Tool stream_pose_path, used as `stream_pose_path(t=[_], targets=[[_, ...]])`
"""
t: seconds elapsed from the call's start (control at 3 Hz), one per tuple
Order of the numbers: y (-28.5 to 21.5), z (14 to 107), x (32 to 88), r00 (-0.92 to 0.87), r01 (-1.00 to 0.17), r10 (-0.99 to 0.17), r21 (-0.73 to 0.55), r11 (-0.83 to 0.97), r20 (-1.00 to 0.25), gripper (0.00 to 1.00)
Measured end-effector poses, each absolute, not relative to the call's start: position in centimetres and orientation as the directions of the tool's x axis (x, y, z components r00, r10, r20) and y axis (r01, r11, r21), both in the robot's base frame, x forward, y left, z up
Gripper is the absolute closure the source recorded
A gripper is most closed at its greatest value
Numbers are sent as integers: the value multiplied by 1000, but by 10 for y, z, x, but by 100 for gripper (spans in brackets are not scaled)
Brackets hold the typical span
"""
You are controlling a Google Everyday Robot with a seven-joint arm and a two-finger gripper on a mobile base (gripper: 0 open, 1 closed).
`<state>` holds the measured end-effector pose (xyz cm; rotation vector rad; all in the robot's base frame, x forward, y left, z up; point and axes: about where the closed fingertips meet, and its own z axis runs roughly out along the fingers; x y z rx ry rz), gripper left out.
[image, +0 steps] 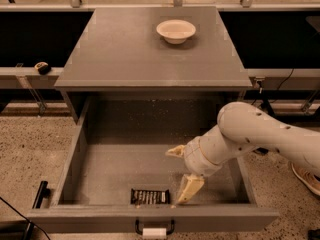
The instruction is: Pick rxbar chocolate from top drawer and place on counter
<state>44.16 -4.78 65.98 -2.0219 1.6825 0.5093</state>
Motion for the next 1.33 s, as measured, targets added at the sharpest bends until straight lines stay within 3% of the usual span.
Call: stream_pose_path(t=[1.33], targets=[[-21,618,438,130,-978,-849,75,-194,-512,23]])
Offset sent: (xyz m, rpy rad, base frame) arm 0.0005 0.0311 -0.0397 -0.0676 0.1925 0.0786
